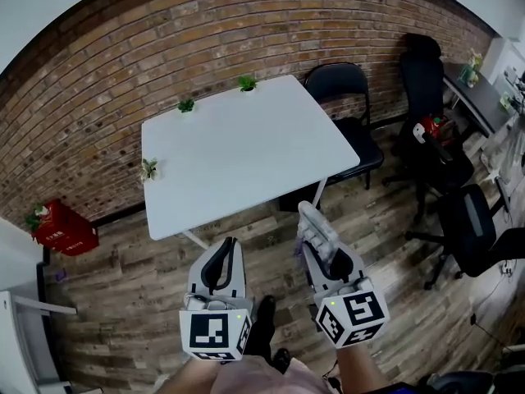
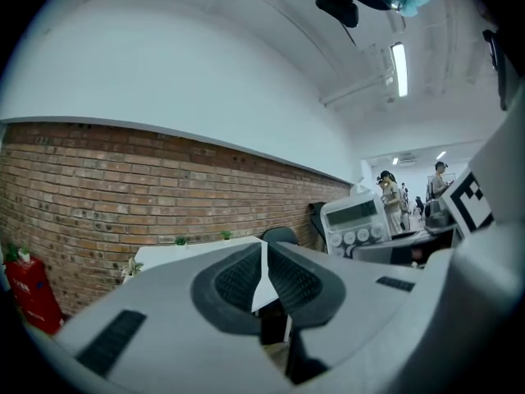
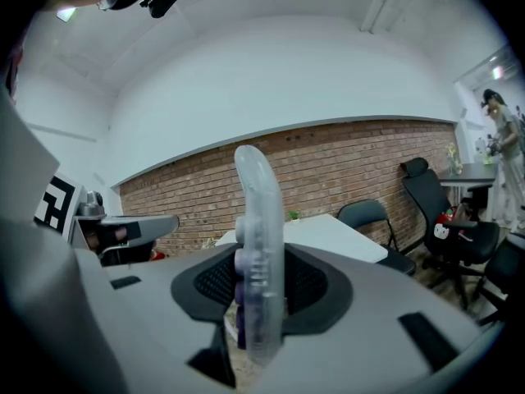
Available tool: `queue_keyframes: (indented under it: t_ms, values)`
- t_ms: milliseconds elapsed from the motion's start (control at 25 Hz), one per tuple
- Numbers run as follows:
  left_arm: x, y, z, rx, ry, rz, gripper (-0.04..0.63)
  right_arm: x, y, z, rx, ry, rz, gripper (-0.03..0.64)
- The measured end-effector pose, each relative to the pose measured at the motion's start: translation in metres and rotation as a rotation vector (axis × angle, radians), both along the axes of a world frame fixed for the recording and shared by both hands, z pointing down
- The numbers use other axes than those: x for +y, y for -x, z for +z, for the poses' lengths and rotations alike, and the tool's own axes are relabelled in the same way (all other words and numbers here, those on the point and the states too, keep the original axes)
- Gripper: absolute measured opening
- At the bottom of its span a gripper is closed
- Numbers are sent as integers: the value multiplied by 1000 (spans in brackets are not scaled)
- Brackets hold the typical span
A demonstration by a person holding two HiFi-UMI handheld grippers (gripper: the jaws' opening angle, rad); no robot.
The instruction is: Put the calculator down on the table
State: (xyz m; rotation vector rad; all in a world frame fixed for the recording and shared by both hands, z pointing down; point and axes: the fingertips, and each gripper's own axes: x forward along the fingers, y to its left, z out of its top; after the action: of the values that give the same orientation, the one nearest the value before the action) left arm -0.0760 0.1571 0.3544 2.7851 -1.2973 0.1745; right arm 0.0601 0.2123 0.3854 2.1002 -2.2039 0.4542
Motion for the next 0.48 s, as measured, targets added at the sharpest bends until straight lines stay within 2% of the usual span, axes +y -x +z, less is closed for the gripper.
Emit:
queue_keyframes:
  t_ms: [240,480]
  values:
    - [-88,-17,-15,8,-16,17,29,-86,-10,-12,-1,-3,1,133]
    - [-143,-26,-25,28,-33,16,29,-142,-20,-29,26,-29,-2,133]
